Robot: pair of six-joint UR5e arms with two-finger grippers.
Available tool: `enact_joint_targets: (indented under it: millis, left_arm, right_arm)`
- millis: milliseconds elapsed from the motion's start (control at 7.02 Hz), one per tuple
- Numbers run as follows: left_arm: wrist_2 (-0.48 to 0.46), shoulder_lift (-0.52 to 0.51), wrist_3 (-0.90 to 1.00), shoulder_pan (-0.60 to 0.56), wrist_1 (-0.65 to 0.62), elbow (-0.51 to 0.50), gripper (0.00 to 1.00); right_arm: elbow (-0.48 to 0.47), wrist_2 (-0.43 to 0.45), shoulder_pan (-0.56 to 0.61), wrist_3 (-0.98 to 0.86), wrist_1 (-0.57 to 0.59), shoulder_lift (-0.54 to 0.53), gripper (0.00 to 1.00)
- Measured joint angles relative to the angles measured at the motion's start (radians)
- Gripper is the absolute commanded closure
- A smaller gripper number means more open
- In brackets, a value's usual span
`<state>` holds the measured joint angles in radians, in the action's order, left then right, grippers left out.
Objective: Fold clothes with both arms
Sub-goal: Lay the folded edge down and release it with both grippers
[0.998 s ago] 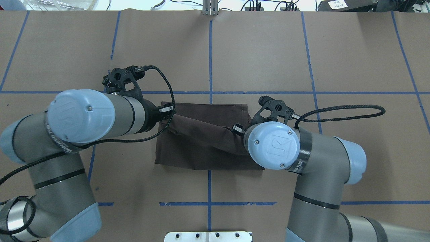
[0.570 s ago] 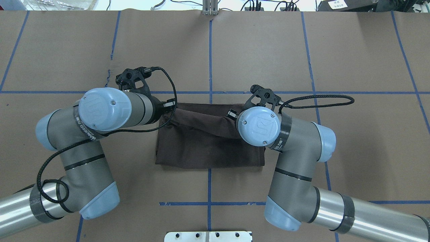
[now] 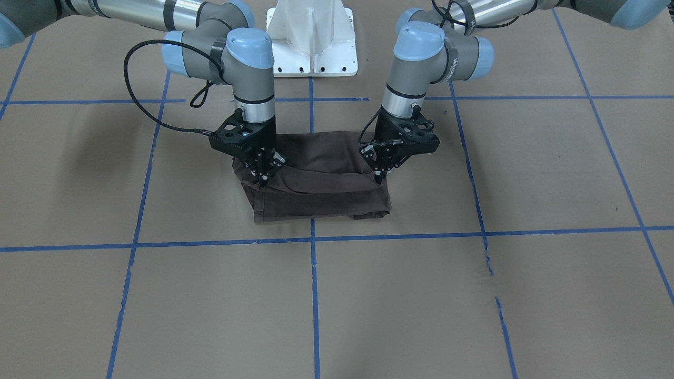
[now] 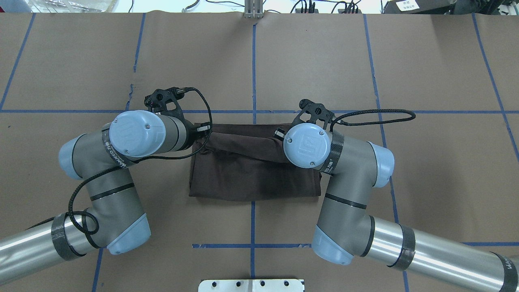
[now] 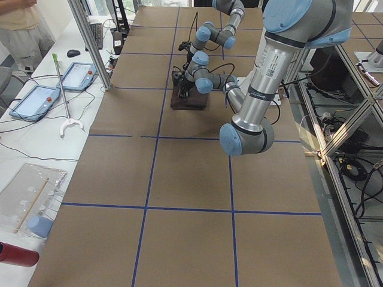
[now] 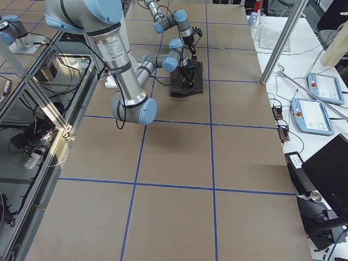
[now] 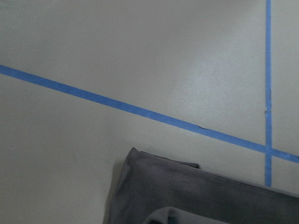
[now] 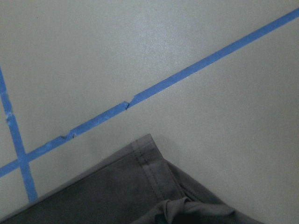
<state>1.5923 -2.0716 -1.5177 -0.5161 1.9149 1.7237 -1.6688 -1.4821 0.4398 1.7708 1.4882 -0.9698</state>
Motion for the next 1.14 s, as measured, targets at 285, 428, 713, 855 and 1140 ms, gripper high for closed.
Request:
enact_joint_targets:
  millis: [285, 428, 713, 855, 1140]
  left_arm:
    - [0.000, 0.001, 0.001, 0.000, 0.008, -0.005, 0.83]
    - [0.000, 0.000, 0.002, 0.000, 0.008, -0.004, 0.01]
    - [0.001, 0.001, 0.048, -0.001, 0.007, 0.003, 0.00]
    - [0.004, 0.006, 0.109, -0.006, 0.006, 0.020, 0.00]
    - [0.011, 0.017, 0.251, -0.035, 0.007, 0.053, 0.00]
  right_arm:
    - [0.002, -0.005, 0.005, -0.012, 0.000, -0.001, 1.00]
    - [0.003, -0.008, 0.009, -0.019, 0.000, -0.001, 0.39]
    - [0.003, -0.012, 0.015, -0.075, -0.001, -0.001, 0.00]
    - [0.000, -0.020, 0.020, -0.117, -0.001, 0.001, 0.00]
    - [-0.019, -0.081, 0.035, -0.184, 0.000, 0.016, 0.00]
